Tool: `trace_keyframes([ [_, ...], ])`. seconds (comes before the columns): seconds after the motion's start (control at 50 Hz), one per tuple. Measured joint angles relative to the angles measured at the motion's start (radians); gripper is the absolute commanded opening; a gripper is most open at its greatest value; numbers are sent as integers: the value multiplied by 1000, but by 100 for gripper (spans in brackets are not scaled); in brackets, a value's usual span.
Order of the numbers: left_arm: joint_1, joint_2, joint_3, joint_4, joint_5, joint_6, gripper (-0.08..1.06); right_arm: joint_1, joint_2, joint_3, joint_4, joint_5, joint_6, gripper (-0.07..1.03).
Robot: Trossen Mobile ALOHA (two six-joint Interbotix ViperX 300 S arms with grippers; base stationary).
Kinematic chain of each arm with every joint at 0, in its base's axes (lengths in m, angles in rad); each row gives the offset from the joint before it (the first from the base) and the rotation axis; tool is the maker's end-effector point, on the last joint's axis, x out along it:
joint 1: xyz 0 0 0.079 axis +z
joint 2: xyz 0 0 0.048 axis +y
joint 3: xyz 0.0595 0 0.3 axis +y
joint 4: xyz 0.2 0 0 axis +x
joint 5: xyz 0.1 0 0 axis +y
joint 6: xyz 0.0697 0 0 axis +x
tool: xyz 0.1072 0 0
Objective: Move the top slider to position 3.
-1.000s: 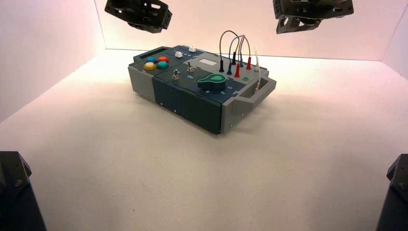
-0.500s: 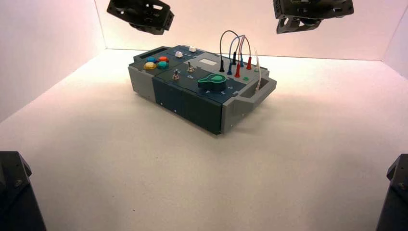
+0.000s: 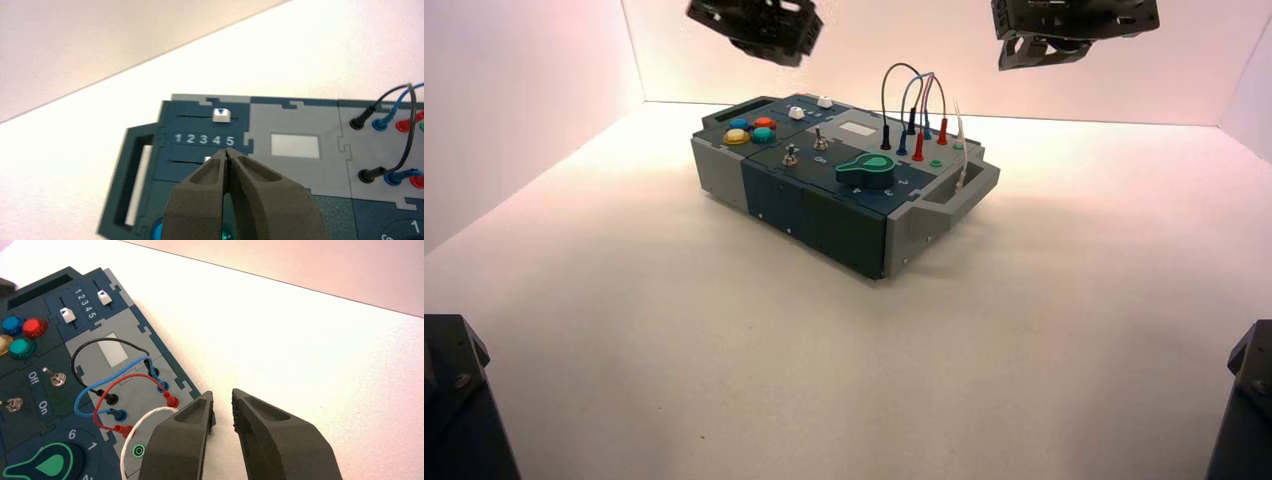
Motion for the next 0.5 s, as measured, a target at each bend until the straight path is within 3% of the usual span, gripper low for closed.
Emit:
trace_keyframes([
  [0.5,-12,141,-153,3,57,20,-3,-2,0,0,0,0,0,23],
])
